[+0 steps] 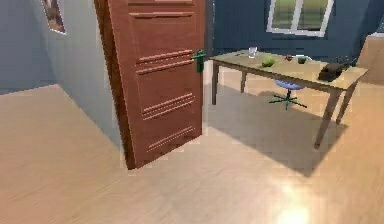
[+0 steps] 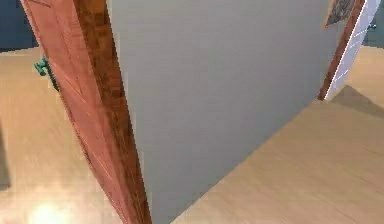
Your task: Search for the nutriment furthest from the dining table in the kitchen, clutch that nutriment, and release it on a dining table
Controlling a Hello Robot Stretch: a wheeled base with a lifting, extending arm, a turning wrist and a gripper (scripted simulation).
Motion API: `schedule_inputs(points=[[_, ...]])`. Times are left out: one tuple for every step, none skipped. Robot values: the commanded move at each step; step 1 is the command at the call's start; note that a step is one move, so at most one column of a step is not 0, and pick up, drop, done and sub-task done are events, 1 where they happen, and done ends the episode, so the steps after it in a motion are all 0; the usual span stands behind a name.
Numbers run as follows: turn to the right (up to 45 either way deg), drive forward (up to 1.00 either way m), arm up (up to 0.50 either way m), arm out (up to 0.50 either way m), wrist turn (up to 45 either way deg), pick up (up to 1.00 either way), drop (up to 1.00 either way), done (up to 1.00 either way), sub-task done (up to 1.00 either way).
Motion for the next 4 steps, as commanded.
schedule_inputs(points=[[0.0, 0.45, 0.00, 0.00, 0.0, 0.00, 0.00, 0.00, 0.00], [45.0, 0.00, 0.00, 0.00, 0.0, 0.00, 0.00, 0.00, 0.00], [0.0, 1.00, 0.00, 0.00, 0.0, 0.00, 0.00, 0.00, 0.00], [6.0, 0.00, 0.00, 0.00, 0.0, 0.00, 0.00, 0.00, 0.00]])
